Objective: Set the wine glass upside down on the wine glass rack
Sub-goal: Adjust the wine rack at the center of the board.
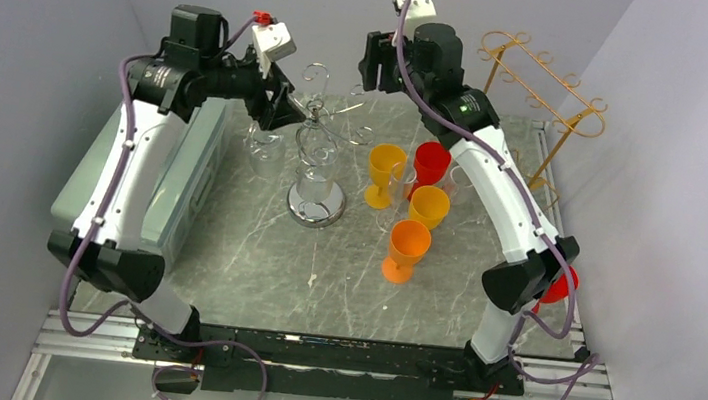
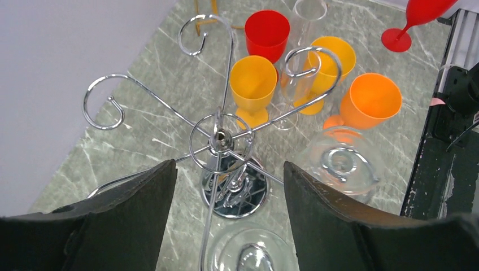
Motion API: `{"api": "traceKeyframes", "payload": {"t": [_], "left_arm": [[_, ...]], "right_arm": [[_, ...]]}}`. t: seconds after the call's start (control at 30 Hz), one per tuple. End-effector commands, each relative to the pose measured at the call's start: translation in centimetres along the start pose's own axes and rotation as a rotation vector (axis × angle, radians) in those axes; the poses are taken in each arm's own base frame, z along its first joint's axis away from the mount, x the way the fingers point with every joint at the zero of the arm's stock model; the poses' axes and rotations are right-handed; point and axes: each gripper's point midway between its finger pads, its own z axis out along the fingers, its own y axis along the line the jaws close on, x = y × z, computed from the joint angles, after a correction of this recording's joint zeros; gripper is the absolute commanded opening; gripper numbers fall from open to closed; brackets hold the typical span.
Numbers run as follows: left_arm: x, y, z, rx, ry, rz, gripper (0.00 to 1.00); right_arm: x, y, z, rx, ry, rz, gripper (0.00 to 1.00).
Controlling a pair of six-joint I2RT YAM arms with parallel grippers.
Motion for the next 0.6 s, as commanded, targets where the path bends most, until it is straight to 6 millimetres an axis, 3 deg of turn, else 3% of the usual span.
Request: {"api": "traceKeyframes", "payload": {"t": [0.0, 0.23, 0.57], "left_arm": [[0.2, 0.5, 1.1, 0.036, 0.011, 0.029, 0.73], [1.2, 1.0, 2.3, 0.048, 0.035, 0.047, 0.67], [2.4, 1.2, 3.3, 0.043, 0.093, 0.086, 0.60]], "right_arm": [[-0.7, -0.2, -0.3, -0.057, -0.016, 0.074, 0.62], [2.2, -0.5, 0.7, -0.118, 0.035, 0.144, 0.52], [4.8, 0.3, 0.8, -0.178, 0.083, 0.207, 0.40]]}}
